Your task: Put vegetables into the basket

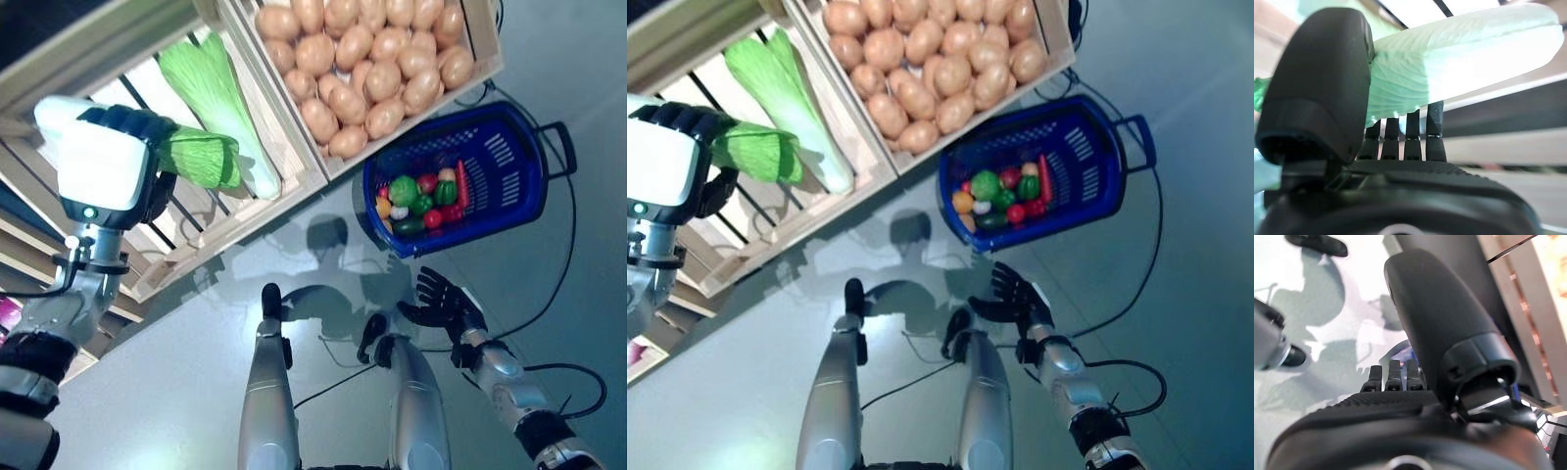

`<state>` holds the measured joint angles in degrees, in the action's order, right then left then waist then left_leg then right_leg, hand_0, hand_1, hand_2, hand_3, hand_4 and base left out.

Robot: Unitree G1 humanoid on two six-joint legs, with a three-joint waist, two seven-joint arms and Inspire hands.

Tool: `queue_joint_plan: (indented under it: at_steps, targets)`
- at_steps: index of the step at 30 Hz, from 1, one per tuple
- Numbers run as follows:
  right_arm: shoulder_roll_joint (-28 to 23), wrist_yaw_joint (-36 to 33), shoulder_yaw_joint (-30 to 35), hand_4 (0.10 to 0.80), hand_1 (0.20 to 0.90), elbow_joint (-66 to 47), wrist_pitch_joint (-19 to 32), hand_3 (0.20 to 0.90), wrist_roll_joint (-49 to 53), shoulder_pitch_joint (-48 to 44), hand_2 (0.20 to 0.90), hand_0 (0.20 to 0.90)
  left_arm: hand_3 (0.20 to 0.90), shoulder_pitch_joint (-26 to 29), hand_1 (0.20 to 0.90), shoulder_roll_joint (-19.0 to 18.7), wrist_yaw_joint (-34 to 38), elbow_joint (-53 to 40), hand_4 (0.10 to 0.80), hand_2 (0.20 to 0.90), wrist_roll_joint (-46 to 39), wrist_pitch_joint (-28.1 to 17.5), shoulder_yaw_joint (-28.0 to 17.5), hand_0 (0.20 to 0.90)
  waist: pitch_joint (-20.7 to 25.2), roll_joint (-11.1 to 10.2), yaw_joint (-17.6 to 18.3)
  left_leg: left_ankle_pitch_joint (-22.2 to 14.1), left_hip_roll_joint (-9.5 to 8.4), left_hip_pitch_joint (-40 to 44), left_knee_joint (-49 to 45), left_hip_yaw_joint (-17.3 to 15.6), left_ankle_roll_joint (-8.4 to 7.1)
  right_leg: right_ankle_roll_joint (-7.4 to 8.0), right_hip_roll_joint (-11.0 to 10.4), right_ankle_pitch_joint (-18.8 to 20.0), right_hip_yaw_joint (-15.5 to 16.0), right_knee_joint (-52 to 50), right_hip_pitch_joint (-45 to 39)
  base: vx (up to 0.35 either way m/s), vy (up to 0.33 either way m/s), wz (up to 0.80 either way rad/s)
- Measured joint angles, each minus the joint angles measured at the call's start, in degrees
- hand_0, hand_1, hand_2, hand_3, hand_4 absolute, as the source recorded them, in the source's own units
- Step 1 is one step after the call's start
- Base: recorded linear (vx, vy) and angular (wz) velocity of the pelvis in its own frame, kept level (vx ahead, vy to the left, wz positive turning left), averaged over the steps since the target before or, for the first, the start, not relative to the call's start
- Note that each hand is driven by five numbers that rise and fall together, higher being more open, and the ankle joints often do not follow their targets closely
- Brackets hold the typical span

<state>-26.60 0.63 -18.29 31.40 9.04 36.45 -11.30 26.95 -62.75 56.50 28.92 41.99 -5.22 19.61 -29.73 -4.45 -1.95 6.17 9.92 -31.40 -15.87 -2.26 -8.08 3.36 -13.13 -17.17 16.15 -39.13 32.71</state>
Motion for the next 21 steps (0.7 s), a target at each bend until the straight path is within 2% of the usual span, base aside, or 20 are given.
queue_joint_plan:
  at_steps: [3,5,9,13,14,17,21]
  targets:
    - [1.08,-0.25,0.11,0.800,0.900,-0.07,0.35,0.900,-0.03,1.12,0.900,0.900,0.300,-3.24,0.300,2.93,0.21,-2.59,0.400,0.300,-3.45,-2.04,-5.30,0.300,0.01,0.15,-0.78,0.98,-0.12,4.30,3.31,-0.25,0.08,0.35,0.21,0.18,0.85,2.25,-4.10,0.093,-0.070,0.07]
    - [2.47,-0.57,0.80,0.800,0.900,-0.17,0.39,0.900,-0.04,2.39,0.900,0.900,0.300,-6.76,0.300,6.77,0.08,-5.53,0.400,0.300,-7.61,-4.57,-9.90,0.300,0.05,0.22,-1.17,1.69,-0.26,8.30,6.10,-0.39,0.19,0.77,0.31,0.39,1.72,4.41,-8.02,0.098,-0.084,0.08]
    - [3.31,-0.68,3.87,0.800,0.900,-1.23,0.72,0.900,-0.25,5.46,0.900,0.900,0.300,-10.74,0.300,15.60,-4.66,-12.28,0.400,0.300,-19.11,-9.86,-14.43,0.300,1.23,2.02,-2.90,1.94,-0.39,12.36,8.92,-0.97,0.69,1.95,0.78,1.12,2.30,8.29,-12.88,0.087,-0.056,0.07]
    - [4.68,-0.77,7.10,0.800,0.900,-3.95,0.93,0.900,-2.78,7.95,0.900,0.900,0.300,-16.15,0.300,25.89,-14.93,-17.74,0.400,0.300,-34.28,-13.11,-16.95,0.300,2.70,4.02,-3.26,2.30,-1.07,16.54,12.10,-1.06,1.33,3.24,0.92,2.17,3.44,12.70,-18.24,0.101,-0.037,0.12]
    - [4.76,-0.79,7.17,0.800,0.900,-4.38,0.95,0.900,-2.82,8.29,0.900,0.900,0.300,-16.78,0.300,26.90,-16.57,-18.01,0.400,0.300,-36.45,-13.36,-16.96,0.300,3.19,4.10,-3.33,2.30,-1.10,16.94,12.42,-1.06,1.34,3.38,0.95,2.36,3.47,13.35,-18.84,0.116,-0.016,0.04]
    - [5.48,-0.79,9.07,0.800,0.900,-7.87,0.99,0.900,-7.22,10.29,0.900,0.900,0.300,-20.11,0.300,33.39,-27.59,-21.24,0.400,0.300,-51.06,-13.51,-18.65,0.300,4.79,4.53,-3.39,2.15,-1.29,19.71,13.64,-1.26,1.58,4.12,1.28,3.61,4.28,17.44,-23.05,0.112,-0.001,0.05]
    - [5.36,-0.80,10.19,0.800,0.900,-10.64,0.68,0.900,-10.44,11.69,0.900,0.900,0.300,-22.12,0.300,38.82,-40.72,-22.38,0.400,0.300,-69.58,-13.48,-18.62,0.300,8.17,4.33,-3.25,1.87,-1.47,22.57,15.24,-1.37,2.05,4.97,2.14,5.64,4.93,23.04,-27.86,0.098,0.006,0.03]
